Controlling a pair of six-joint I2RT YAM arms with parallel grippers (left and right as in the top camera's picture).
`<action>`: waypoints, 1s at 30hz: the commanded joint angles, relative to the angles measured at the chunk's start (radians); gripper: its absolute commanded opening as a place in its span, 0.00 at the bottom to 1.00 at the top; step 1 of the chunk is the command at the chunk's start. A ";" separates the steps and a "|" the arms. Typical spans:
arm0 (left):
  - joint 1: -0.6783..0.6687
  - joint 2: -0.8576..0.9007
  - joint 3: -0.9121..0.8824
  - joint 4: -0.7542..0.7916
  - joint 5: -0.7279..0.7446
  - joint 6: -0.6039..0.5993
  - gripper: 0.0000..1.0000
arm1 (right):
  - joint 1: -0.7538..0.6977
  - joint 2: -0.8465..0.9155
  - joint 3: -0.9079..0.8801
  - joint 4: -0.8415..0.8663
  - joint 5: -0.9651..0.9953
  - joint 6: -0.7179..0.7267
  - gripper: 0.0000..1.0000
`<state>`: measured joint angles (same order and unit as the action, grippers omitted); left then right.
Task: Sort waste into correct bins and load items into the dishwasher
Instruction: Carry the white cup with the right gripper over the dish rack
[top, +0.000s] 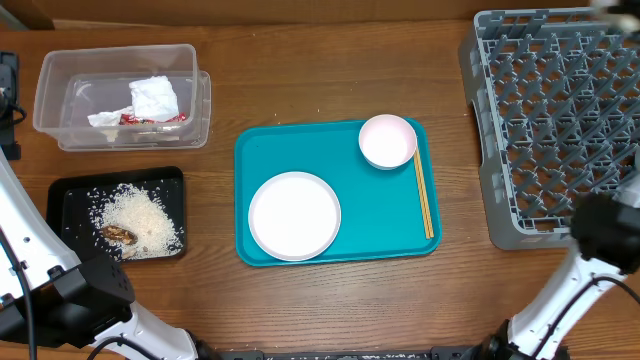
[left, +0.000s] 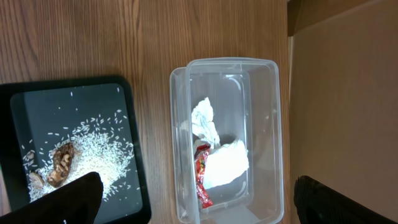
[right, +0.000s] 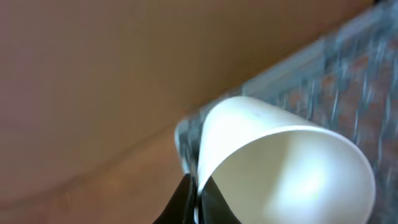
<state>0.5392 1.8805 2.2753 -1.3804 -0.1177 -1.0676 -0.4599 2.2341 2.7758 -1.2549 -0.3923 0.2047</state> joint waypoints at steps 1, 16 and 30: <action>0.003 0.005 -0.002 0.000 -0.020 -0.011 1.00 | -0.072 0.055 -0.007 0.107 -0.227 -0.027 0.04; 0.004 0.005 -0.002 0.000 -0.020 -0.011 1.00 | -0.280 0.308 -0.140 0.532 -0.375 0.127 0.04; 0.003 0.005 -0.002 0.000 -0.020 -0.011 1.00 | -0.431 0.443 -0.167 0.705 -0.765 0.197 0.04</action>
<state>0.5392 1.8805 2.2753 -1.3804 -0.1177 -1.0676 -0.9066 2.6469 2.6091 -0.5915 -0.9966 0.3695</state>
